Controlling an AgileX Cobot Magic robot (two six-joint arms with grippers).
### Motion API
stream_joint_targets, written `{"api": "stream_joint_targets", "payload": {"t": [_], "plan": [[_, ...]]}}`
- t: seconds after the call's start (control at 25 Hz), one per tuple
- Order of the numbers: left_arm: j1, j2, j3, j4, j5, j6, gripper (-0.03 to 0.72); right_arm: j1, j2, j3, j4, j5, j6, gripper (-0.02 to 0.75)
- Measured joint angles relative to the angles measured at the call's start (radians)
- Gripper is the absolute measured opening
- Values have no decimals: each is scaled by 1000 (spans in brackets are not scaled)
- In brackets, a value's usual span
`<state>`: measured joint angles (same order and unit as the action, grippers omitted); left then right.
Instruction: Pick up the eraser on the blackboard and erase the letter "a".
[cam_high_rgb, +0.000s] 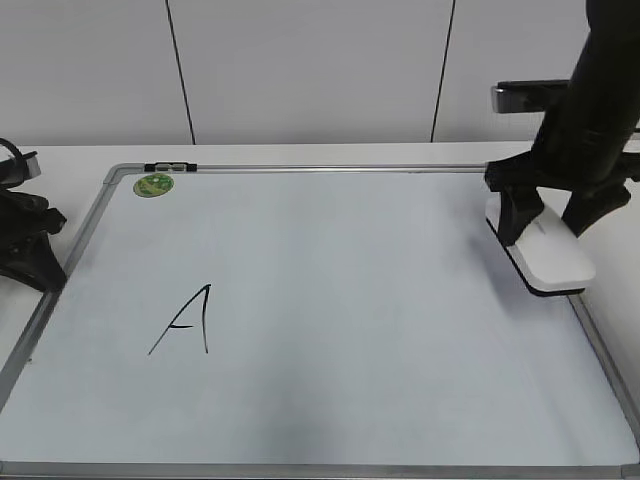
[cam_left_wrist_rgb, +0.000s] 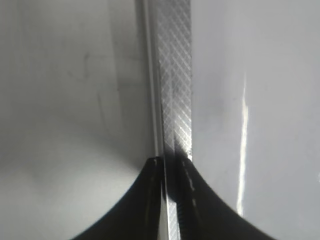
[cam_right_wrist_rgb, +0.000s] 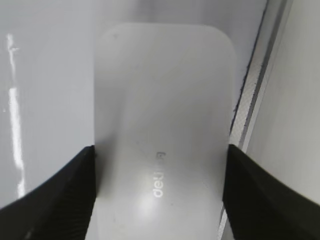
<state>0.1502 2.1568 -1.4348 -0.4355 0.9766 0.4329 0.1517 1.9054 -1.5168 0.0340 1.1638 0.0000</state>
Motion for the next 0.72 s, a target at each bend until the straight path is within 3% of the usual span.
{"api": "stream_joint_targets", "payload": {"t": [0.32,0.72], "plan": [[0,0,0,-2,0,0,57,-110,4,70,42,-114,0,522],[0,0,0,-2,0,0,57,-112,93,64,58,-180,0,522]]}}
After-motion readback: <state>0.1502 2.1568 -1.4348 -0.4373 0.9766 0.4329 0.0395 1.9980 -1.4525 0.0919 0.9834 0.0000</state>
